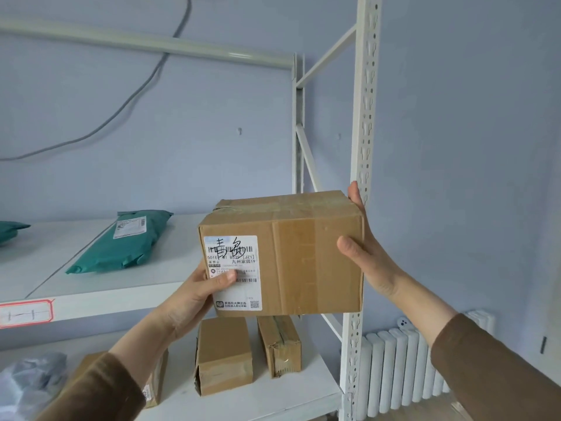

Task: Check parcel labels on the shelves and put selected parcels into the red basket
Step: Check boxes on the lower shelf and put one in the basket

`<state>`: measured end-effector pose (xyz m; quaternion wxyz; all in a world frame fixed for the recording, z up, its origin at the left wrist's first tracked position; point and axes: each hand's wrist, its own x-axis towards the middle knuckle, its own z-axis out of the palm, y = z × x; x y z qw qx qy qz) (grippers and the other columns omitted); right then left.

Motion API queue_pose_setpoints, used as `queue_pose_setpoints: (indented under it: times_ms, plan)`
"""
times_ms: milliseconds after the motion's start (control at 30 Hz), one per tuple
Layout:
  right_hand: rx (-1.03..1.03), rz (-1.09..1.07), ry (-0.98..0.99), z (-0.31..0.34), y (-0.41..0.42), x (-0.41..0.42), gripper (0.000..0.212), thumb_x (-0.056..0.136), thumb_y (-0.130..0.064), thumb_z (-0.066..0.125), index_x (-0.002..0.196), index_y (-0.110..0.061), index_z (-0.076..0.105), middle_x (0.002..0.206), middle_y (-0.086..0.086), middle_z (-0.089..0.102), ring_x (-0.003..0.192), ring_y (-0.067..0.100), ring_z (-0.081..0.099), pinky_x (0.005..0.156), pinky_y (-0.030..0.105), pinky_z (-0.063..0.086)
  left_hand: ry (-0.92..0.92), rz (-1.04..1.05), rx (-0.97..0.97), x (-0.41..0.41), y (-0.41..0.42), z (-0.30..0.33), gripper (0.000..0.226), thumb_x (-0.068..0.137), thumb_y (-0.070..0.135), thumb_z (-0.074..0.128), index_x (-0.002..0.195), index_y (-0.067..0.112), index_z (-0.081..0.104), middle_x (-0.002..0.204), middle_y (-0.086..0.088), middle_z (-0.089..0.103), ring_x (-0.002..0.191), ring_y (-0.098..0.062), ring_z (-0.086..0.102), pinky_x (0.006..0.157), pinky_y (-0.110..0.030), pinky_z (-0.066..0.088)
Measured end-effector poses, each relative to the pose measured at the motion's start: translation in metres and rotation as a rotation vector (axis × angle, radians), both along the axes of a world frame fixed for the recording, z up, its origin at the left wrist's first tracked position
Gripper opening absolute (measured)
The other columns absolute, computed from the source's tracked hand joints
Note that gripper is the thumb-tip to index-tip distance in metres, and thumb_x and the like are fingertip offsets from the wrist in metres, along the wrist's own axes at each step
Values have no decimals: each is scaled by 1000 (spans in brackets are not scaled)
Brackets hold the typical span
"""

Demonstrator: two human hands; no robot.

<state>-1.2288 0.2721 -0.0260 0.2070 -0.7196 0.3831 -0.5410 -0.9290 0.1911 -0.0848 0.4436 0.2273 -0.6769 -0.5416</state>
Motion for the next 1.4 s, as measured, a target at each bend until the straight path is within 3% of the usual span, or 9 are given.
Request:
queue_pose_setpoints:
  times_ms: [133,233,533,633,767,833,967,1133,1400]
  plan:
    - [185,-45,-300,0,-11,-7,92,71,-79,68,151,-49,35,137,-26,61,129,2,58,95,26,52,1,-12,-48,-2,-1,17,109,69,89,63,157,27,41,150,-1,60,140,-24,57,115,-50,39]
    - [394,-90,-600,-2,-18,-16,50,94,-65,52,116,-25,71,101,4,80,87,20,78,74,36,56,44,3,-43,-3,-11,27,107,70,98,44,162,48,20,162,12,45,153,-13,36,124,-53,19]
    - [518,-191,-1104,-13,-72,26,75,71,-74,65,130,-28,57,119,8,69,110,38,65,92,68,50,62,84,42,-82,-3,2,116,65,87,68,155,66,-2,168,33,-1,158,-4,4,129,-55,6]
    - [496,-240,-1121,-15,-93,42,85,69,-75,65,135,-25,49,120,10,69,106,33,68,90,60,54,24,70,2,-114,-22,-3,122,68,83,75,154,65,-11,171,27,-4,160,-4,-1,130,-52,10]
    - [512,-341,-967,-12,-116,38,88,75,-77,64,144,-28,41,134,0,59,116,21,53,96,45,34,135,142,69,-121,-60,26,86,92,53,72,156,57,15,150,20,52,134,1,50,106,-27,41]
    - [538,-341,-877,-4,-131,32,93,76,-78,63,150,-28,37,139,0,56,121,22,51,93,42,32,163,137,139,-117,-85,39,70,94,47,71,151,50,31,137,15,62,124,-7,60,107,-36,47]
    - [566,-313,-826,2,-177,20,108,63,-78,66,154,-28,38,141,2,60,124,24,58,94,40,47,181,195,224,-117,-132,53,43,103,37,58,145,38,47,133,-3,65,112,-22,65,86,-39,57]
    - [599,-303,-752,4,-220,20,129,47,-86,65,159,-31,30,153,0,50,139,25,47,114,48,31,143,229,252,-118,-176,56,44,104,38,58,146,40,45,129,2,67,111,-18,66,84,-35,57]
    - [628,-338,-720,-14,-259,11,102,83,-73,61,163,-26,19,164,3,34,149,27,33,121,48,24,36,247,216,-123,-214,47,60,104,39,58,158,41,31,144,4,60,123,-16,61,87,-32,54]
